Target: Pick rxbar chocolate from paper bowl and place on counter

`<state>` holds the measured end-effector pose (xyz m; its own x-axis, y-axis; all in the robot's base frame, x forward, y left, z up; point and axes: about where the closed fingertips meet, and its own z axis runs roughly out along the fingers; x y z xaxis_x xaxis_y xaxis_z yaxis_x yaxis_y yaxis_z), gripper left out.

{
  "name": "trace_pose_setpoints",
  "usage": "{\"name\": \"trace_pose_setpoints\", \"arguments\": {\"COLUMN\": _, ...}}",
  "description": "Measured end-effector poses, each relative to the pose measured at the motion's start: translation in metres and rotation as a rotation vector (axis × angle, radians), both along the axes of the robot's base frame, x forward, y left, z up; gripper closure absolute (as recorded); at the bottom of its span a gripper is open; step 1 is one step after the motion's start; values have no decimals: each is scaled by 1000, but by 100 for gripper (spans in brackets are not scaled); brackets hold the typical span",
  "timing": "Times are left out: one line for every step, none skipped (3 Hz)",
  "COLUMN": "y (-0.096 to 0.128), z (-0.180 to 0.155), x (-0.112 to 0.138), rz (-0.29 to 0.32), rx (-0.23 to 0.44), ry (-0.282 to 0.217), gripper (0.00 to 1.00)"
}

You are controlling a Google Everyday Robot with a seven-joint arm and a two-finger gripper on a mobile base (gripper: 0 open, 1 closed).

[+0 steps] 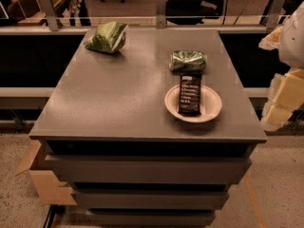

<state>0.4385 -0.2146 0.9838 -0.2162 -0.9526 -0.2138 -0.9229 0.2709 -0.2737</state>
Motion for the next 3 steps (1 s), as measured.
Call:
{"name": "trace_pose_setpoints", "arguments": {"y": 0, "z": 0, "x": 0, "rz": 0, "rx": 0, "ry": 0, "gripper": 0}}
{"name": "trace_pose_setpoints", "arguments": {"y": 11, "z": 4, "x": 22, "rz": 50, "rx": 6, "ry": 3, "gripper": 0}}
{"name": "trace_pose_setpoints", "arguments": {"y": 35, "z": 2, "x": 52, "rz": 130, "rx": 2, "ry": 22, "gripper": 0}}
